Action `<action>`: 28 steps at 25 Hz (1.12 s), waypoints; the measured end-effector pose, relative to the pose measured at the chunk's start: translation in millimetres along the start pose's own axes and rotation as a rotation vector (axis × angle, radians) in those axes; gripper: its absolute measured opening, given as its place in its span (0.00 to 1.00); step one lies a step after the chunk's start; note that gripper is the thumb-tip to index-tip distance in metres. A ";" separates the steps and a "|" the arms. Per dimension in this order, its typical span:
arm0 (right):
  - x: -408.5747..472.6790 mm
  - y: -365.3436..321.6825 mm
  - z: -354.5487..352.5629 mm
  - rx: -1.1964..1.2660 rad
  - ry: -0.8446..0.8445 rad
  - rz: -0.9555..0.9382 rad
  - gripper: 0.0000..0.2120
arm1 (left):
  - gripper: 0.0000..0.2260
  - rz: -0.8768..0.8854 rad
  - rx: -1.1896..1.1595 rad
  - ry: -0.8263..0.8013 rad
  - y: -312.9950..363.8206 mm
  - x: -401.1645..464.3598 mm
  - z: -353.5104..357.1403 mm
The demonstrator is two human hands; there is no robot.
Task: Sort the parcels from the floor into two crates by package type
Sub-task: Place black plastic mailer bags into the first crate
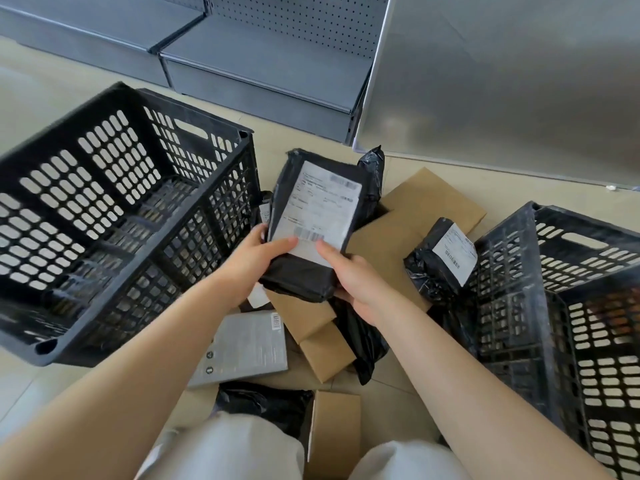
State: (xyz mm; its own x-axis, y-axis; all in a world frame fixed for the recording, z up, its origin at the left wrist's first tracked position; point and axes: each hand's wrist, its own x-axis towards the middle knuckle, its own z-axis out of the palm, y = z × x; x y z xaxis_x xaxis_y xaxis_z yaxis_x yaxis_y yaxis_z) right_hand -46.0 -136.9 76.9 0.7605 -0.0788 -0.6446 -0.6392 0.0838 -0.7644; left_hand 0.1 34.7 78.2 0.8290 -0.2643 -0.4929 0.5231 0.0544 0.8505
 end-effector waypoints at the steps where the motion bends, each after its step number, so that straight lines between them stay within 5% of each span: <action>1: 3.1 -6.3 8.6 -0.021 -0.022 -0.024 0.21 | 0.20 0.023 -0.011 0.046 10.5 -0.6 -9.6; 8: 42.3 -40.2 104.2 -0.181 -0.037 -0.092 0.22 | 0.08 0.139 -0.164 0.324 97.3 3.0 -128.2; 12: 56.4 -40.7 180.9 -0.257 -0.125 -0.048 0.38 | 0.06 0.111 -0.145 0.376 111.9 11.2 -197.7; 18: 74.8 -38.3 240.9 -0.326 -0.124 -0.072 0.47 | 0.05 -0.006 -0.124 0.497 86.8 31.8 -265.3; 28: 98.3 -30.7 243.2 -0.403 -0.061 -0.017 0.28 | 0.11 -0.151 0.043 0.515 42.1 79.3 -280.3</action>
State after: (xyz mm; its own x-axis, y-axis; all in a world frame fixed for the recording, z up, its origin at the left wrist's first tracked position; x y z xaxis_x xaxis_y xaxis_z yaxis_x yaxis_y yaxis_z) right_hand 76.1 94.4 40.3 0.7691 -0.0163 -0.6389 -0.6107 -0.3137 -0.7271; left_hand 143.4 285.9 23.5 0.7405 0.2412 -0.6273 0.6445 0.0097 0.7646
